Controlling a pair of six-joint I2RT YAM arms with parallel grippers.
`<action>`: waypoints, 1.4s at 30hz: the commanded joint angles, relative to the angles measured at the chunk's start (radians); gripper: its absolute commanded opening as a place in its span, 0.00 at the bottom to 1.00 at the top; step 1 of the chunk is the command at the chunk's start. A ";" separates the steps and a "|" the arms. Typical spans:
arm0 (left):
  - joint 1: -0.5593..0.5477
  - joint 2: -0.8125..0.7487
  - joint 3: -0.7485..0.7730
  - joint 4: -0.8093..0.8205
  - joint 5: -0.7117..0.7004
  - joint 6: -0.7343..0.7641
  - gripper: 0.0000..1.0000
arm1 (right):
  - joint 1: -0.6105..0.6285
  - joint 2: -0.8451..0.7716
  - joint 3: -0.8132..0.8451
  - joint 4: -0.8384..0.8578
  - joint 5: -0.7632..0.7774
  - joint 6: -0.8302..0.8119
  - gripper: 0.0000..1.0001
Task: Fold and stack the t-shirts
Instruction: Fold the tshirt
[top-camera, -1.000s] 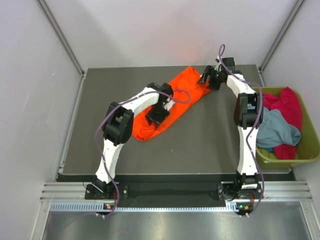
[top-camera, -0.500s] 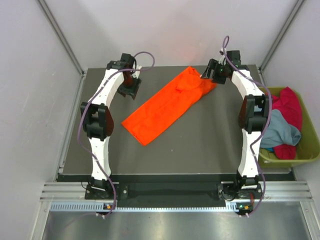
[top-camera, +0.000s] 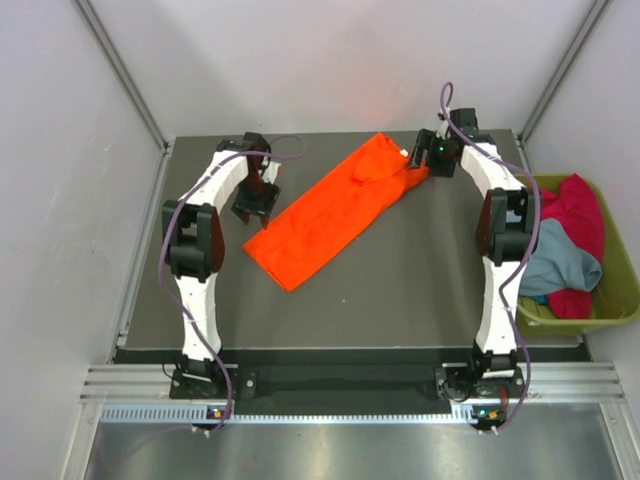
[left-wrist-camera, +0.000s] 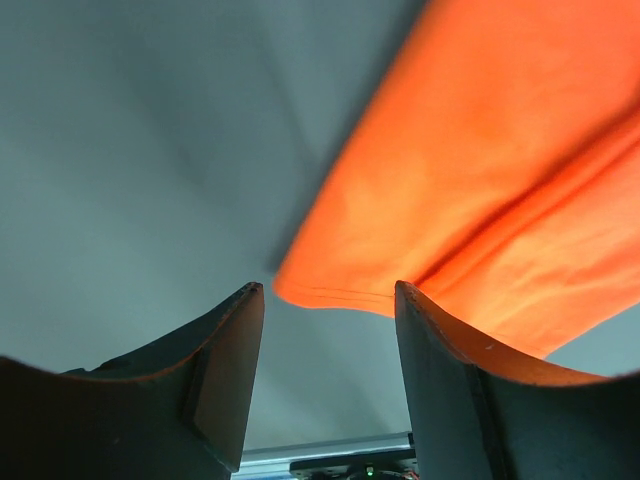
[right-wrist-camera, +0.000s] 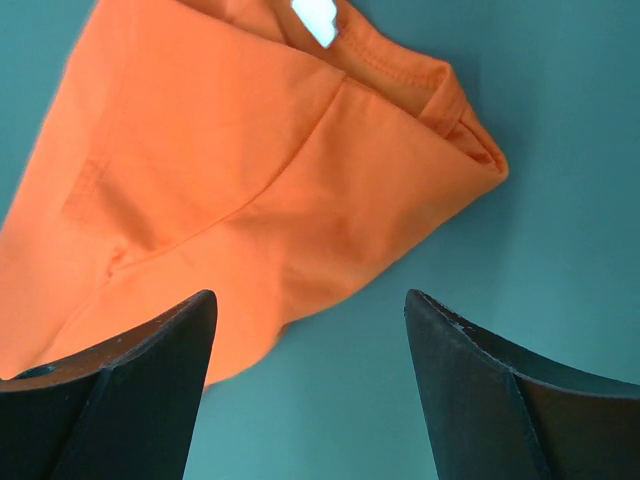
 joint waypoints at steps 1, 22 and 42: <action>0.036 -0.030 -0.020 -0.016 -0.002 -0.003 0.60 | -0.005 0.044 0.059 -0.002 0.034 -0.003 0.76; 0.072 0.086 -0.051 -0.036 0.060 0.001 0.01 | 0.020 0.178 0.190 0.030 0.096 0.019 0.08; -0.056 -0.096 -0.273 -0.090 0.221 0.012 0.00 | 0.067 0.353 0.454 0.124 0.060 0.046 0.00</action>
